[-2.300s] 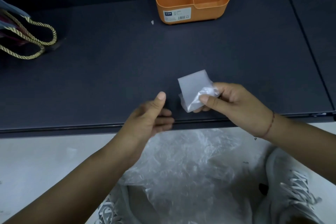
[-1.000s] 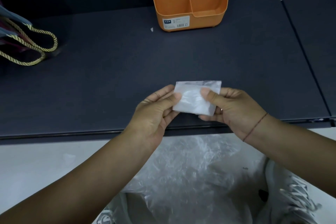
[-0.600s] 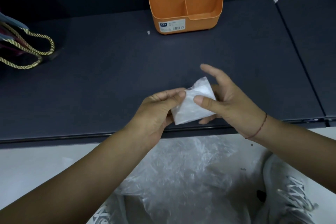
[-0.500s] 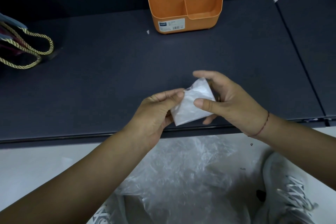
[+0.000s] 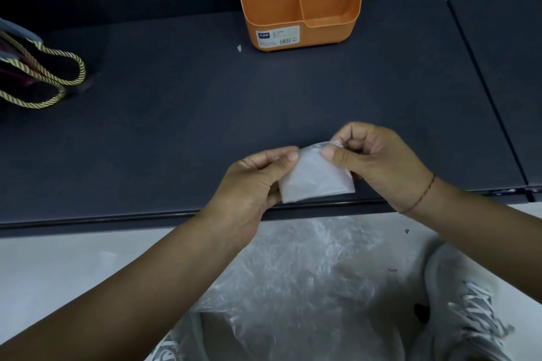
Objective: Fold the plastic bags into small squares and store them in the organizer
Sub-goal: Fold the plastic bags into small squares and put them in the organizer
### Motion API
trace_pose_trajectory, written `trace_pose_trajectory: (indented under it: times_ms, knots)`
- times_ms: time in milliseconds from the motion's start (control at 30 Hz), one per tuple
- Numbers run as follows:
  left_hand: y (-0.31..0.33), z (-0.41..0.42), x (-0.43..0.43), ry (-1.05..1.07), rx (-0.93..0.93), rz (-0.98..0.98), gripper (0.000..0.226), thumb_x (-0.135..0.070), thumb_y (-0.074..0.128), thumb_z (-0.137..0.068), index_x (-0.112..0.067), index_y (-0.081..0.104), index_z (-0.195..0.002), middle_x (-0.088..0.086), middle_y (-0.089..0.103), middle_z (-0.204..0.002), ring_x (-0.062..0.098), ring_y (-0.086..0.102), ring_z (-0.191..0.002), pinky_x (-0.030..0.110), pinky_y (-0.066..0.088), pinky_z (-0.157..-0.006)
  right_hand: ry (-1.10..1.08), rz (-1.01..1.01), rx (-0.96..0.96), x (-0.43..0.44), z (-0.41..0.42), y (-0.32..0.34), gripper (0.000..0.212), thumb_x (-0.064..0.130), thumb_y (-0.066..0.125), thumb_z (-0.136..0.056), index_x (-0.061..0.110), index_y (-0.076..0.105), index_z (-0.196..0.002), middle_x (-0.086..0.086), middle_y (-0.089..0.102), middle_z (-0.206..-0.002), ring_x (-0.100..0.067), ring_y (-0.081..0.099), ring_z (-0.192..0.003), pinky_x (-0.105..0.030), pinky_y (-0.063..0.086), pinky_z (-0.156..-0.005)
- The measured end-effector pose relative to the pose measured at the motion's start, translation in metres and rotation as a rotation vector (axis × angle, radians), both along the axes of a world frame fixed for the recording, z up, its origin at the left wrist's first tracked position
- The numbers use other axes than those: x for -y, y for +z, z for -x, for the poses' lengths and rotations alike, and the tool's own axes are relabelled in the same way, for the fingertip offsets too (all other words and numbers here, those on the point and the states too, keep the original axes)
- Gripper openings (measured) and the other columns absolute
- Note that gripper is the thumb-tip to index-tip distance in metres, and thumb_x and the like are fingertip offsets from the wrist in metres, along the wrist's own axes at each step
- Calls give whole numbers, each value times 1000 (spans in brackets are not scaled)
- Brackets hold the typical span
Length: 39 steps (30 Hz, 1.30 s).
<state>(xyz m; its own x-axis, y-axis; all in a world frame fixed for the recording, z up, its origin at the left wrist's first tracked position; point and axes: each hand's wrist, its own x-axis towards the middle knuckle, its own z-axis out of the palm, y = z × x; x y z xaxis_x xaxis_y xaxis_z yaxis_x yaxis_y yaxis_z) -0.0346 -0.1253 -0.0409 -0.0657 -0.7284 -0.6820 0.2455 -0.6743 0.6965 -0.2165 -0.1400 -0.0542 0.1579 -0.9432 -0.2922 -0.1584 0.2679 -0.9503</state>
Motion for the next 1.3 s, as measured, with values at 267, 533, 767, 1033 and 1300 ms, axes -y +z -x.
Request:
trace_pose_trajectory:
  times_ms: [267, 533, 767, 1033, 1300]
  knots:
    - [-1, 1, 5, 76, 28, 53, 9, -12, 71, -86, -15, 75, -93, 2, 77, -92, 14, 74, -85, 21, 58, -69, -12, -472, 277, -2, 0, 3, 40, 25, 70, -70, 9, 69, -107, -6, 75, -99, -16, 72, -87, -25, 58, -62]
    - [-8, -9, 83, -175, 746, 812, 20, -21, 59, -98, -21, 68, -116, -11, 69, -114, 2, 61, -112, 16, 42, -98, -349, -281, 197, 16, 27, 8, 11, 9, 58, -93, 5, 67, -95, -7, 74, -87, -15, 72, -73, -23, 57, -57]
    - [-23, 0, 174, -678, 1326, 1047, 59, -40, 43, -103, -13, 27, -153, 6, 28, -160, 20, 15, -150, 35, -1, -122, -384, -293, 209, 13, 34, 5, 16, 8, 54, -95, 7, 62, -108, -6, 70, -105, -17, 71, -87, -30, 60, -63]
    - [-27, -5, 127, -652, 1258, 1106, 57, -45, 42, -101, -13, 40, -148, 5, 44, -150, 18, 31, -144, 36, 1, -122, -279, -195, 251, 18, 37, 20, 23, 3, 50, -95, 0, 58, -116, -9, 70, -114, -19, 69, -101, -31, 60, -75]
    - [-33, -16, 30, -730, 1382, 1243, 58, -49, 37, -100, -11, 48, -142, 2, 54, -140, 18, 46, -132, 43, 21, -117, -176, -47, 153, 18, 30, 39, 16, 4, 52, -93, 6, 61, -106, -5, 73, -102, -20, 70, -97, -29, 59, -75]
